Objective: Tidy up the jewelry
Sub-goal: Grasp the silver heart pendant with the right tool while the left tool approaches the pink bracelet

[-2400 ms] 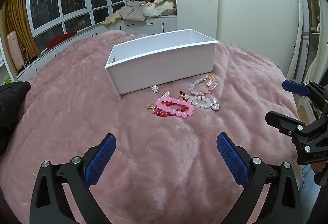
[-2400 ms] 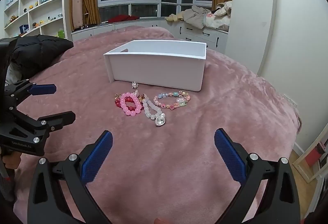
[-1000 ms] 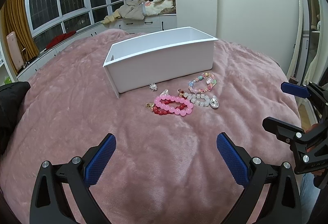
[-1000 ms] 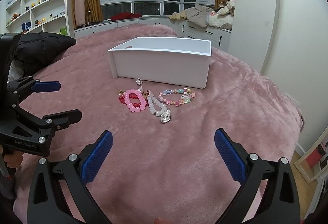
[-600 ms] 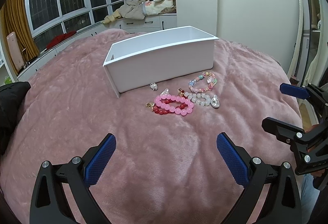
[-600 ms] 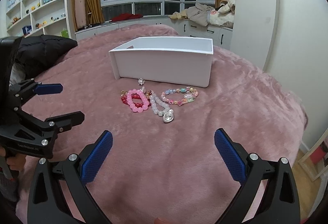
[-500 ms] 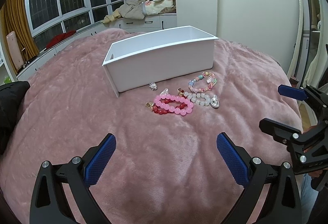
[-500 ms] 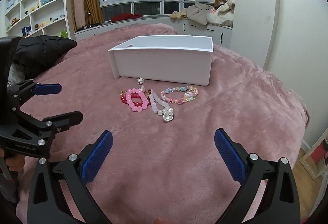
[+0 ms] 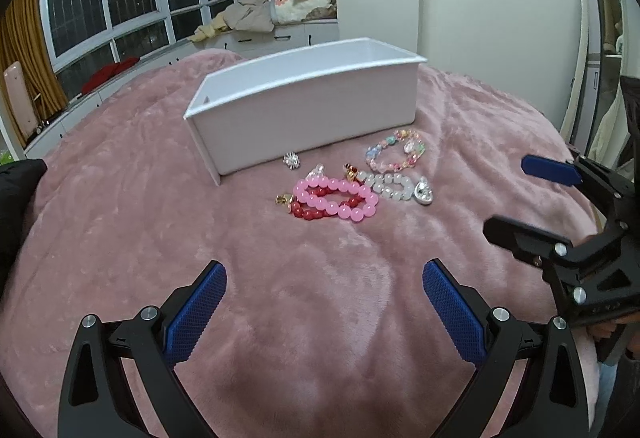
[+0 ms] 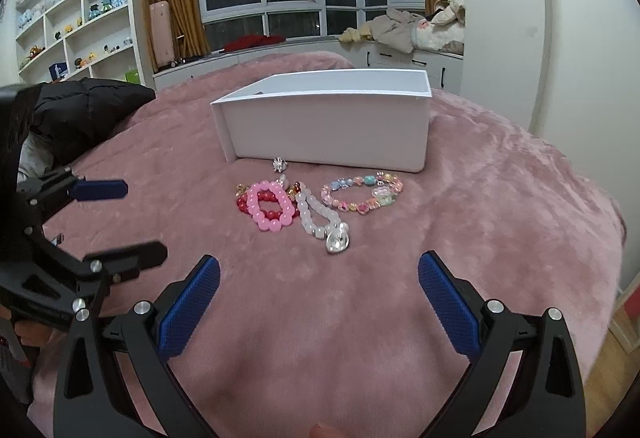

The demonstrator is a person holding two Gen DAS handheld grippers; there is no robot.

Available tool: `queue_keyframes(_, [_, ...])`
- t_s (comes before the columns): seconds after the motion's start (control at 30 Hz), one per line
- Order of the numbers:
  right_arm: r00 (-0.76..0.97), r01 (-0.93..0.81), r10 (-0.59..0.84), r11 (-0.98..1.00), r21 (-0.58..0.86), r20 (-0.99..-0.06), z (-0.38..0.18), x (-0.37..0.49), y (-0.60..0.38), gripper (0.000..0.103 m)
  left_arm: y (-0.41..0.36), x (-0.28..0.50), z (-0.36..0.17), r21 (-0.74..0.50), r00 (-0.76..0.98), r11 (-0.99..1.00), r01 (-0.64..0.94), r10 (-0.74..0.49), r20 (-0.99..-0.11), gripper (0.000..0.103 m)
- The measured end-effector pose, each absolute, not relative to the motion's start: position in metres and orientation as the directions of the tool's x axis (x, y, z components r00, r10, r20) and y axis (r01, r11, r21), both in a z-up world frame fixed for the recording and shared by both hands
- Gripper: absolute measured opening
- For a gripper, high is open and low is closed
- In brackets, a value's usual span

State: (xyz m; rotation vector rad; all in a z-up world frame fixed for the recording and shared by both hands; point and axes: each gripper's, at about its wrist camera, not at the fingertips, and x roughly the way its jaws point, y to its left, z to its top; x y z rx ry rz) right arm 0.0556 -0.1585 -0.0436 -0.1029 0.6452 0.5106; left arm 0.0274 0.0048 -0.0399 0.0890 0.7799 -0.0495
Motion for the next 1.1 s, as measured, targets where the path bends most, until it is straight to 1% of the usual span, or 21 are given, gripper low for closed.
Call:
queue_keyframes(0.2, [0.679, -0.467, 0.406, 0.882, 0.066, -0.612, -0.058, 0.083, -0.149, 0.098, 0.019, 0.053, -0.067, 0.019, 0.692, 0.998, 0.062, -0.030, -0.721, 0.099])
queue_keyframes(0.23, [0.675, -0.463, 0.401, 0.884, 0.067, -0.619, -0.062, 0.088, -0.148, 0.096, 0.021, 0.057, -0.071, 0.006, 0.691, 0.998, 0.068, -0.043, -0.721, 0.099])
queue_keyframes(0.27, [0.673, -0.456, 0.393, 0.888, 0.067, -0.627, -0.065, 0.092, -0.147, 0.094, 0.021, 0.060, -0.072, 0.001, 0.691, 0.997, 0.071, -0.048, -0.721, 0.099])
queue_keyframes(0.37, [0.629, -0.452, 0.397, 0.886, 0.101, -0.669, -0.079, 0.110, -0.147, 0.082, 0.025, 0.073, -0.078, -0.013, 0.704, 0.997, 0.081, -0.067, -0.707, 0.099])
queue_keyframes(0.4, [0.615, -0.448, 0.398, 0.887, 0.114, -0.681, -0.083, 0.115, -0.147, 0.076, 0.026, 0.077, -0.078, -0.018, 0.710, 0.996, 0.087, -0.075, -0.700, 0.099])
queue_keyframes(0.47, [0.602, -0.451, 0.411, 0.883, 0.133, -0.684, -0.088, 0.123, -0.148, 0.073, 0.027, 0.087, -0.078, -0.023, 0.721, 0.996, 0.092, -0.082, -0.688, 0.098])
queue_keyframes(0.53, [0.594, -0.456, 0.419, 0.879, 0.141, -0.687, -0.091, 0.127, -0.148, 0.067, 0.026, 0.098, -0.079, -0.024, 0.724, 0.994, 0.104, -0.092, -0.684, 0.097])
queue_keyframes(0.57, [0.590, -0.460, 0.423, 0.876, 0.144, -0.688, -0.092, 0.129, -0.147, 0.066, 0.025, 0.106, -0.081, -0.017, 0.722, 0.994, 0.104, -0.087, -0.686, 0.096])
queue_keyframes(0.6, [0.583, -0.463, 0.426, 0.874, 0.149, -0.692, -0.094, 0.132, -0.147, 0.065, 0.025, 0.113, -0.083, -0.010, 0.713, 0.995, 0.104, -0.082, -0.696, 0.091])
queue_keyframes(0.63, [0.572, -0.464, 0.431, 0.871, 0.158, -0.698, -0.096, 0.134, -0.147, 0.063, 0.025, 0.117, -0.085, -0.011, 0.702, 0.994, 0.107, -0.084, -0.707, 0.086])
queue_keyframes(0.67, [0.566, -0.465, 0.435, 0.870, 0.165, -0.700, -0.098, 0.136, -0.148, 0.061, 0.025, 0.120, -0.088, -0.016, 0.692, 0.994, 0.111, -0.088, -0.716, 0.077])
queue_keyframes(0.7, [0.565, -0.461, 0.438, 0.870, 0.173, -0.699, -0.101, 0.136, -0.149, 0.058, 0.026, 0.125, -0.095, -0.035, 0.670, 0.992, 0.119, -0.107, -0.735, 0.075])
queue_keyframes(0.77, [0.573, -0.457, 0.438, 0.872, 0.173, -0.693, -0.102, 0.134, -0.151, 0.053, 0.024, 0.128, -0.100, -0.045, 0.666, 0.992, 0.121, -0.114, -0.737, 0.073])
queue_keyframes(0.83, [0.584, -0.458, 0.441, 0.872, 0.172, -0.682, -0.103, 0.130, -0.153, 0.047, 0.022, 0.127, -0.099, -0.042, 0.673, 0.990, 0.135, -0.123, -0.730, 0.069])
queue_keyframes(0.87, [0.585, -0.461, 0.445, 0.870, 0.173, -0.678, -0.103, 0.129, -0.152, 0.040, 0.019, 0.127, -0.099, -0.038, 0.676, 0.989, 0.143, -0.126, -0.726, 0.065])
queue_keyframes(0.9, [0.586, -0.464, 0.448, 0.869, 0.173, -0.675, -0.103, 0.129, -0.152, 0.037, 0.018, 0.127, -0.100, -0.034, 0.678, 0.988, 0.149, -0.127, -0.724, 0.061])
queue_keyframes(1.0, [0.571, -0.478, 0.454, 0.861, 0.172, -0.684, -0.101, 0.129, -0.149, 0.037, 0.011, 0.128, -0.101, -0.018, 0.680, 0.988, 0.156, -0.121, -0.723, 0.057])
queue_keyframes(1.1, [0.526, -0.528, 0.448, 0.838, 0.136, -0.723, -0.101, 0.138, -0.131, 0.038, 0.008, 0.130, -0.102, -0.022, 0.677, 0.988, 0.155, -0.122, -0.726, 0.058])
